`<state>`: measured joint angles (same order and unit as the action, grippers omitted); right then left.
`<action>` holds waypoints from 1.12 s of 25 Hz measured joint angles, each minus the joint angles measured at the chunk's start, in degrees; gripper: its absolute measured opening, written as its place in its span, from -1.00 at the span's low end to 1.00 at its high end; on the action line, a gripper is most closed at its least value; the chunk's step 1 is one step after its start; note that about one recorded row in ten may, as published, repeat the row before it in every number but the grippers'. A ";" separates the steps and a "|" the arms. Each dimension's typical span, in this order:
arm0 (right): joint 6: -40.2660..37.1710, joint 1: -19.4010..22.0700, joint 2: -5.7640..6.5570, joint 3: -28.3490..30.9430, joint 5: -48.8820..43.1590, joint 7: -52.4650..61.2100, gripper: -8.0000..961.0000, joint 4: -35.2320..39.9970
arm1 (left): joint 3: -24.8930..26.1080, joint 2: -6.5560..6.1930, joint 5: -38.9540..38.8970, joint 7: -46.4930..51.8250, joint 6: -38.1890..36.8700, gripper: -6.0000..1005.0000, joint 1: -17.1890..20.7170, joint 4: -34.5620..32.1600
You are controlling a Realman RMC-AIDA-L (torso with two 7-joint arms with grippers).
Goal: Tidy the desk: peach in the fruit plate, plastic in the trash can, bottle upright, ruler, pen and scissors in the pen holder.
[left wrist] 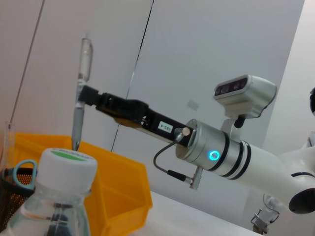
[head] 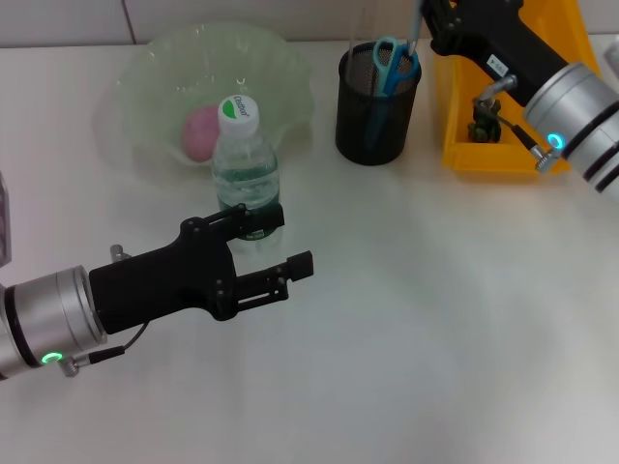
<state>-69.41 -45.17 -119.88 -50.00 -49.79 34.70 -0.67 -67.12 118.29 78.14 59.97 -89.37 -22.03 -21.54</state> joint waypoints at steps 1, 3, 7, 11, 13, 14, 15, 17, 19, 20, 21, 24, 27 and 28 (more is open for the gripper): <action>0.00 0.00 0.00 0.00 0.00 0.00 -0.65 0.00 | 0.02 0.00 0.00 -0.06 0.00 0.51 0.03 0.00; 0.91 -0.67 0.00 -0.47 -0.01 -0.40 -0.64 -0.10 | 0.06 0.00 0.00 -0.26 0.00 0.51 0.13 0.00; 1.53 -1.49 0.00 -2.57 -0.26 -0.52 -0.63 -0.20 | 0.06 0.00 0.00 -0.26 0.00 0.51 0.13 0.00; 1.56 -1.48 0.00 -3.00 -0.27 -0.53 -0.45 -0.27 | 0.07 0.09 0.00 -0.38 -0.05 0.51 0.30 0.00; 1.52 -1.30 0.00 -3.00 -0.27 -0.48 -0.28 -0.29 | 0.07 0.09 0.00 -0.38 -0.09 0.51 0.39 0.00; 1.40 -1.18 0.00 -2.99 -0.26 -0.39 -0.20 -0.30 | 0.07 0.09 0.00 -0.38 -0.11 0.51 0.41 0.01; 1.04 -1.00 0.00 -2.91 -0.24 -0.27 -0.18 -0.32 | 0.07 0.09 0.00 -0.38 -0.13 0.51 0.41 0.02; 0.75 -0.89 0.00 -2.85 -0.23 -0.21 -0.15 -0.33 | 0.06 0.09 0.00 -0.40 -0.15 0.51 0.41 0.07; -0.57 -0.36 0.00 -2.84 -0.22 0.49 -0.11 -0.29 | 0.06 0.10 0.00 -0.45 -0.30 0.51 0.54 0.17; -2.82 0.92 0.00 -2.93 -0.30 2.60 -0.10 0.18 | 0.07 0.09 0.00 -0.45 -0.36 0.51 0.61 0.16; -2.82 0.92 0.00 -2.93 -0.30 2.60 -0.08 0.18 | 0.07 0.09 0.00 -0.45 -0.36 0.51 0.61 0.16; -5.51 4.09 0.27 -2.99 -2.97 8.91 -0.03 3.56 | 0.06 0.10 0.00 -0.45 -0.44 0.51 0.76 0.16; -8.97 10.89 0.44 -3.00 -10.90 19.71 0.09 11.98 | 0.06 0.02 0.00 -0.46 -0.69 0.51 1.56 0.12; -8.97 10.89 0.44 -3.00 -10.90 19.71 0.13 11.98 | 0.06 0.02 0.00 -0.46 -0.69 0.51 1.56 0.12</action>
<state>-78.37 -34.28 -119.44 -53.00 -60.69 54.41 11.32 -67.06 118.31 78.14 59.51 -90.06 -20.48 -21.42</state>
